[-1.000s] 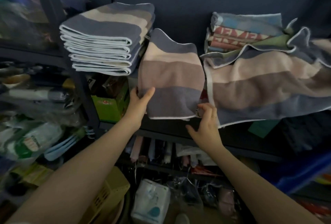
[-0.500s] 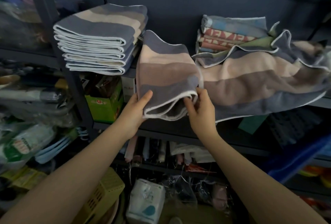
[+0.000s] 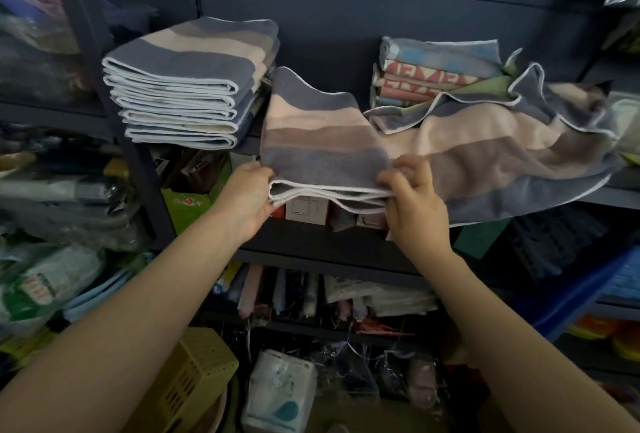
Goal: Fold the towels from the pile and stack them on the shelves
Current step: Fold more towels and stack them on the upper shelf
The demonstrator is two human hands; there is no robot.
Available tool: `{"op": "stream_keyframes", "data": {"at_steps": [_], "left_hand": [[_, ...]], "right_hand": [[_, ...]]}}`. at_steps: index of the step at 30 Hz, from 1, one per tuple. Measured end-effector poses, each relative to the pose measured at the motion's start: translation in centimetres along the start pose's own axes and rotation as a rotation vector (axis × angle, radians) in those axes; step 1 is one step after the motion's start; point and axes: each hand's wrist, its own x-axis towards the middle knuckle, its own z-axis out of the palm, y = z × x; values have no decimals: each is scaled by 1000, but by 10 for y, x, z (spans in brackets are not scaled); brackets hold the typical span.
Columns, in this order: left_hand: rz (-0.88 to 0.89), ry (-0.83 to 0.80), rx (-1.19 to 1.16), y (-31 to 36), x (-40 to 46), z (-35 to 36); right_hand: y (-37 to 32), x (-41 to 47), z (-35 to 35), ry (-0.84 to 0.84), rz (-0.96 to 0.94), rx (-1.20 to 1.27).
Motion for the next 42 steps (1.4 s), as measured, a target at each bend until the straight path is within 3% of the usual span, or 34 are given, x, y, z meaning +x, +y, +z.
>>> {"op": "stream_keyframes", "data": {"at_steps": [3,6,8,10,11,13,15,17,20,22,24,27,30,34,38,42], "left_hand": [[-76,32,15,-8,-2,-1],[-127,18,104,-21,-1,-7],[-120,17,169,-24,0,-10],[-106,23,176,-23,-1,-10],[-97,33,159,-21,-2,-10],[-91,85,118,-19,-4,-7],[-95,134,103,-21,-5,-6],[-79,153,148,-23,-4,-11],[72,60,359,-26,0,-24],[173,0,444,-28,1,-32],[209,-35,473,-29,4,-39],[143,-29,462,-26,14,-48],[63,-6,486,-22,27,-52],[73,15,450,-21,48,-43],[186,-41,463,-31,57,-36],[375,-52,828,-35,56,-47]], "right_hand": [[12,-21,10,-108,-200,-155],[21,-32,16,-339,-242,-82],[16,-32,14,-312,-10,163],[11,-21,18,-130,503,479],[10,-13,24,-118,767,639],[10,0,40,-218,1057,992],[8,7,52,-280,1131,1289],[4,10,52,-342,1128,1387],[9,4,51,-381,1072,1340],[14,-1,47,-442,1078,1142],[21,-5,43,-541,985,740],[21,12,30,-499,530,250],[-8,56,20,-447,93,290],[-35,118,59,-640,-445,242],[-47,162,97,-711,-667,233],[-49,181,112,-824,-909,206]]}}
